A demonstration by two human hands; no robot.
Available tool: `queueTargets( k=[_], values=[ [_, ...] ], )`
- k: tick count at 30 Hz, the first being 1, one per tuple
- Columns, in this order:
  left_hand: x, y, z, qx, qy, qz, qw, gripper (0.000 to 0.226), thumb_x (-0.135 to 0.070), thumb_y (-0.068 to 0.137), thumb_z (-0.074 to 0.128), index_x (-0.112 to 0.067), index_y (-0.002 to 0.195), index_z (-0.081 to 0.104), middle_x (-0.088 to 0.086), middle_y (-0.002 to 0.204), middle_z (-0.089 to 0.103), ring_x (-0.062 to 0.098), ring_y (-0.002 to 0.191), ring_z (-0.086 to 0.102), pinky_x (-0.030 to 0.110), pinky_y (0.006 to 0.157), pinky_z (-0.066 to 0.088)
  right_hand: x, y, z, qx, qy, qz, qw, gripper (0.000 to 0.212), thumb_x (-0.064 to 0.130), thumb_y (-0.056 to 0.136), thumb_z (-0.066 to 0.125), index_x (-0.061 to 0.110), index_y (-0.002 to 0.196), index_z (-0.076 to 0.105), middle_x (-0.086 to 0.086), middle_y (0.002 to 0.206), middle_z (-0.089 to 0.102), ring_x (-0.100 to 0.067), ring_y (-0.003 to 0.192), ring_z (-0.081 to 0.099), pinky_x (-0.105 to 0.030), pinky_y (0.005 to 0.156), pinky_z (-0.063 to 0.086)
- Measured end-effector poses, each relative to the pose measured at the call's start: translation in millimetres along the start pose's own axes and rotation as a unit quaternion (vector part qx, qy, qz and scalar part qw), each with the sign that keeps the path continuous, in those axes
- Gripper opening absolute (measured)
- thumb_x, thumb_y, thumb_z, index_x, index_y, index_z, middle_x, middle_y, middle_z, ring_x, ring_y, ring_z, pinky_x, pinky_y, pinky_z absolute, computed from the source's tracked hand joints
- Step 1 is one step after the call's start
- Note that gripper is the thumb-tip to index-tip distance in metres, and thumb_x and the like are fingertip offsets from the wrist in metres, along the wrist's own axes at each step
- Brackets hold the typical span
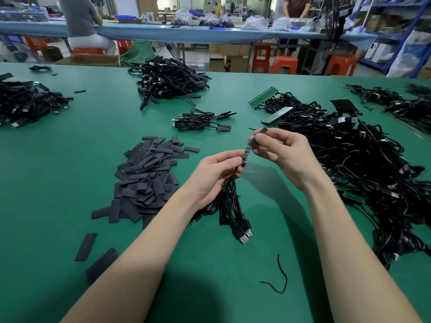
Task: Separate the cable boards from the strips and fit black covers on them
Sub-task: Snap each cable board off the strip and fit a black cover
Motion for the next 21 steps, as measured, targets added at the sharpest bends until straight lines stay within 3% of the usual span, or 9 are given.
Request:
queueTargets(
  k=[6,11,17,21],
  values=[
    [1.4,-0.8,0.9,0.034,0.016,0.009,0.999,0.02,0.004,0.095,0.057,-0.006,0.101,0.073,0.003,0.08,0.068,0.008,0.063,0.059,0.017,0.064,0.05,2.7,-3.4,-1.1,0.027,0.013,0.015,0.999,0.026,0.015,0.078,0.073,0.002,0.101,0.072,-0.012,0.093,0.077,-0.015,0.083,0.072,-0.023,0.079,0.058],
    [2.6,-1.2,0.5,0.034,0.026,0.009,0.999,0.023,0.004,0.095,0.056,-0.008,0.093,0.076,0.01,0.083,0.063,0.008,0.063,0.058,0.017,0.065,0.05,5.3,-5.1,-5.1,0.071,-0.021,0.05,0.996,0.024,0.015,0.078,0.073,0.003,0.099,0.072,-0.011,0.093,0.077,-0.017,0.084,0.071,-0.024,0.078,0.058],
    [1.0,-1.5,-1.3,0.039,0.021,0.011,0.999,0.014,0.003,0.095,0.057,-0.01,0.099,0.058,0.01,0.079,0.062,0.011,0.063,0.057,0.02,0.064,0.05,7.6,-7.2,-4.2,0.105,-0.069,0.074,0.989,0.016,0.022,0.078,0.075,0.013,0.091,0.076,-0.01,0.095,0.076,-0.014,0.085,0.069,-0.022,0.074,0.056],
    [0.1,-2.4,-3.0,0.039,0.036,0.014,0.999,0.018,0.003,0.096,0.058,-0.013,0.094,0.05,0.01,0.077,0.06,0.013,0.063,0.055,0.021,0.064,0.049,9.3,-8.8,-3.4,0.121,-0.065,0.092,0.986,0.02,0.018,0.08,0.073,0.005,0.096,0.072,-0.012,0.095,0.075,-0.012,0.075,0.063,-0.021,0.07,0.055]
  ],
)
Point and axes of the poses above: each hand's wrist, its own y-axis towards the middle knuckle, its own z-axis out of the palm, x = y × z, the point moved 2 cm from there along y, towards the middle knuckle
